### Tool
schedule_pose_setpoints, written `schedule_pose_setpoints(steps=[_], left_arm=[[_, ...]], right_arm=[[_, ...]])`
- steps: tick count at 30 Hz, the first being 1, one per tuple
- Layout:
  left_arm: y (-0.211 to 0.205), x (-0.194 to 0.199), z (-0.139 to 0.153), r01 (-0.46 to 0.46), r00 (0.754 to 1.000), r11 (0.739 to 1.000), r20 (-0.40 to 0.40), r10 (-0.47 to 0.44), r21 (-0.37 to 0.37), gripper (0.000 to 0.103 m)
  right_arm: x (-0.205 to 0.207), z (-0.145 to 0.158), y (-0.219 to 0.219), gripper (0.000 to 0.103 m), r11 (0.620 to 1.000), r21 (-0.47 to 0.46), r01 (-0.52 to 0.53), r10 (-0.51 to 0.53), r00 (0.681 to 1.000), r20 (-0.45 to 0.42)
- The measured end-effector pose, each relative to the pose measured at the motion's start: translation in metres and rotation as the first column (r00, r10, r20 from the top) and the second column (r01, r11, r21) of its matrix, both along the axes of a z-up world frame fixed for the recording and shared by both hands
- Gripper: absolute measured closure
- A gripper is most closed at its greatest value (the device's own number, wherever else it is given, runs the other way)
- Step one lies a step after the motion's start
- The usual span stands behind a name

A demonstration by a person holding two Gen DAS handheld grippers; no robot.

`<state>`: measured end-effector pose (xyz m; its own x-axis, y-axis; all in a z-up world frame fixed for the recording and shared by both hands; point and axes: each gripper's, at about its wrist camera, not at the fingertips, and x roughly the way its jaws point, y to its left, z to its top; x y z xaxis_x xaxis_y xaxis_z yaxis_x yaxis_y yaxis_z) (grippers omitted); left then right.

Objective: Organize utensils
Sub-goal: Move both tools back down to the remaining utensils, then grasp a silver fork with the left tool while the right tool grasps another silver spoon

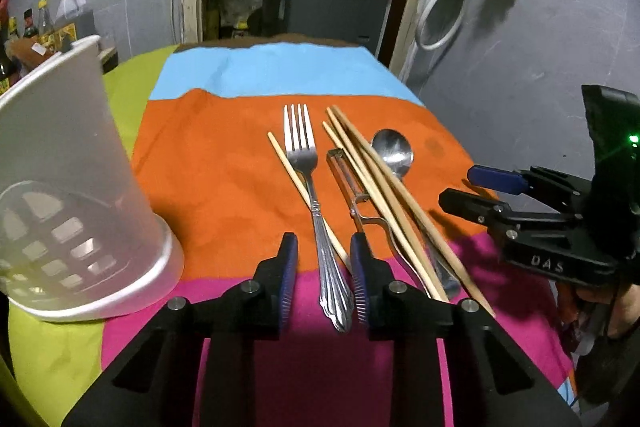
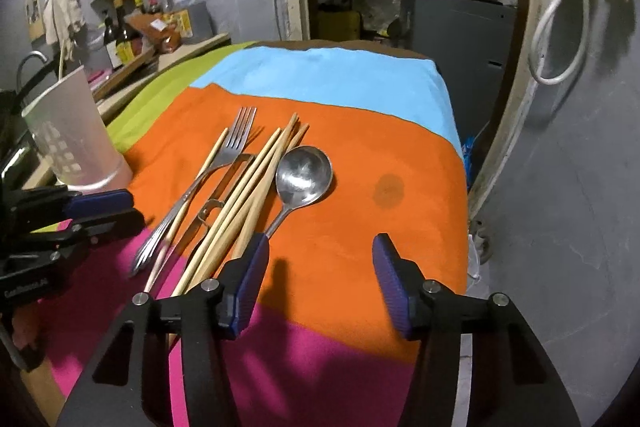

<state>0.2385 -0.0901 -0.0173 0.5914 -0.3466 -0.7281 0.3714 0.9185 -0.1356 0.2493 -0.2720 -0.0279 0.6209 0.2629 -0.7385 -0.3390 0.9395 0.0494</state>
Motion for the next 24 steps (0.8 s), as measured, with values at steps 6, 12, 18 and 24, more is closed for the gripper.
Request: schedule_pose_setpoints(steps=[6,12,18,24], left_arm=[[-0.004,0.020,-0.011,0.001,0.996,1.000,-0.089,0.001,0.026,0.088],[0.006,0.019,-0.011,-0.011,0.995,1.000,-0.095,0.012,0.007,0.096],[0.012,0.006,-0.008,-0.065,0.992,0.998,-0.103,0.067,0.022,0.096],[0.024,-0.022,-0.004,-0.086,0.987,0.996,-0.135,0.089,0.027,0.096]], right_arm=[[0.013,-0.009,0.009,0.051,1.000,-0.003,-0.014,0.014,0.999,-0.048],[0.023,-0.014,0.022,0.051,0.999,-0.024,-0.032,0.031,0.998,-0.058],[0.036,-0.016,0.028,0.051,0.999,-0.049,-0.015,0.012,0.998,-0.057],[0.051,-0.017,0.024,0.053,0.999,-0.031,0.012,-0.014,0.997,-0.071]])
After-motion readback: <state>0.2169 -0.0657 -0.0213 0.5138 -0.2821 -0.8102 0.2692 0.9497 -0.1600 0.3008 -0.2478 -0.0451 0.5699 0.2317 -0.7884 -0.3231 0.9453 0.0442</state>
